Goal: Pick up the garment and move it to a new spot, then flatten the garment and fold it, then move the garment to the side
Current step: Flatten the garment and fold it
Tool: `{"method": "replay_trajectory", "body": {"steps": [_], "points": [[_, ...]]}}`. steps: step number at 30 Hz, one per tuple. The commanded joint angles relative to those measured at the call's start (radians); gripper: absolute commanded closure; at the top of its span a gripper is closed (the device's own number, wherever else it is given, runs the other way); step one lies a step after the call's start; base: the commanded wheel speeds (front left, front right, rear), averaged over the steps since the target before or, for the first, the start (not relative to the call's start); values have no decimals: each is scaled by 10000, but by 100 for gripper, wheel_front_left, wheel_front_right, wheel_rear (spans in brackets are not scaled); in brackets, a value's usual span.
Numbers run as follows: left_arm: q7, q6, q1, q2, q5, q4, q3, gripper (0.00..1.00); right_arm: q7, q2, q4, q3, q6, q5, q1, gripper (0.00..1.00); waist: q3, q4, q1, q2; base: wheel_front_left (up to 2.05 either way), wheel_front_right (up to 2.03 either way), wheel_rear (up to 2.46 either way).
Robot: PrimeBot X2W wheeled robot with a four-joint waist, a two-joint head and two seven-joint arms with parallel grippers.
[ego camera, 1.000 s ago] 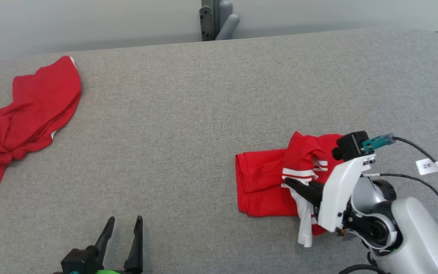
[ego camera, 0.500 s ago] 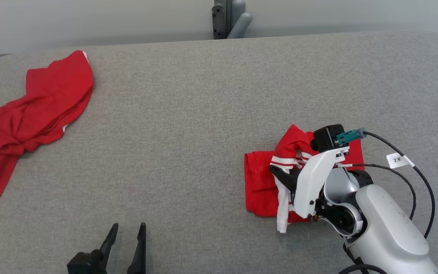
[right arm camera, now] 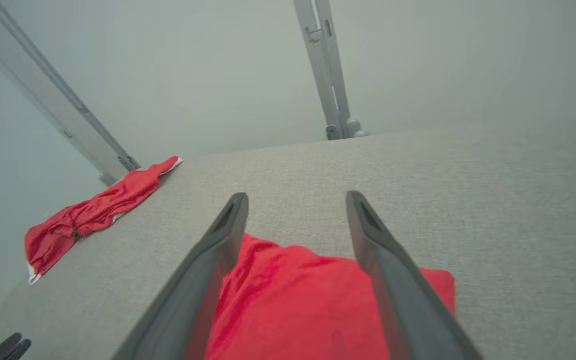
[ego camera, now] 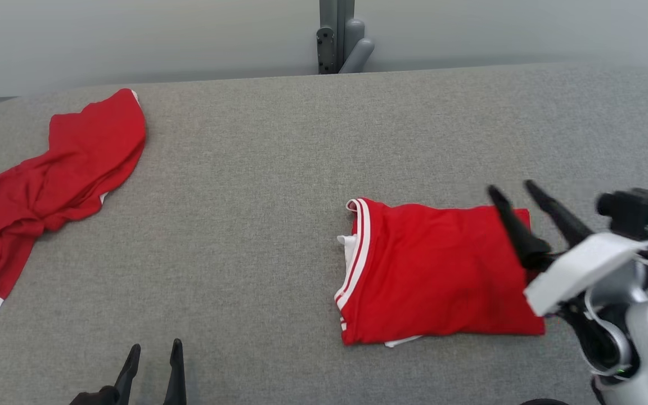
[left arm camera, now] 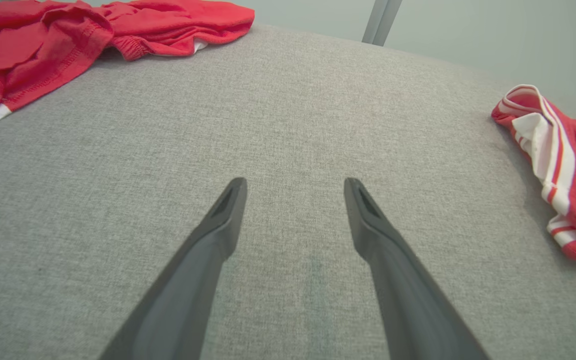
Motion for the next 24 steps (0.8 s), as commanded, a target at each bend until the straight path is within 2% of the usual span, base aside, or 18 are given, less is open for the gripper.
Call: {"method": "replay_trajectory", "body": {"steps": [1,4,6,7,12,14,16,19,24], "points": [[-29,-28,120,-65,-47,-82,17,0,-495,-9,-82,-463,1,-443,498,0,55,-21,0,0,0,0,0],[-29,-41,159,-119,-83,-160,-105,0,-1614,-310,87,-1368,-1,-1855,1198,0,111,-9,0,0,0,0,0],[-29,-48,127,-137,-152,-253,-143,0,-2376,-63,431,-1888,2,-2396,1649,0,107,21,0,0,0,0,0],[-29,-48,127,-137,-152,-253,-143,0,-2376,-63,431,-1888,2,-2396,1649,0,107,21,0,0,0,0,0],[-29,-61,85,-197,71,-851,-37,0,-4865,179,1366,-3184,-2,-4409,2453,0,-63,198,0,0,0,0,0],[-29,-64,183,-197,176,-1057,104,0,-5114,486,1665,-3786,-2,-4952,2653,0,-151,231,0,0,0,0,0],[-29,-68,255,-210,293,-1230,181,0,-5165,699,1383,-4120,-4,-5409,2716,0,-234,242,0,0,0,0,0],[-29,-56,275,-215,384,-1447,241,0,-5153,988,1071,-4272,-4,-5861,3210,0,-383,237,0,0,0,0,0],[-29,-73,469,-216,714,-1529,105,0,-5158,1116,884,-4322,-4,-6227,3668,0,-763,267,0,0,0,0,0]]}}
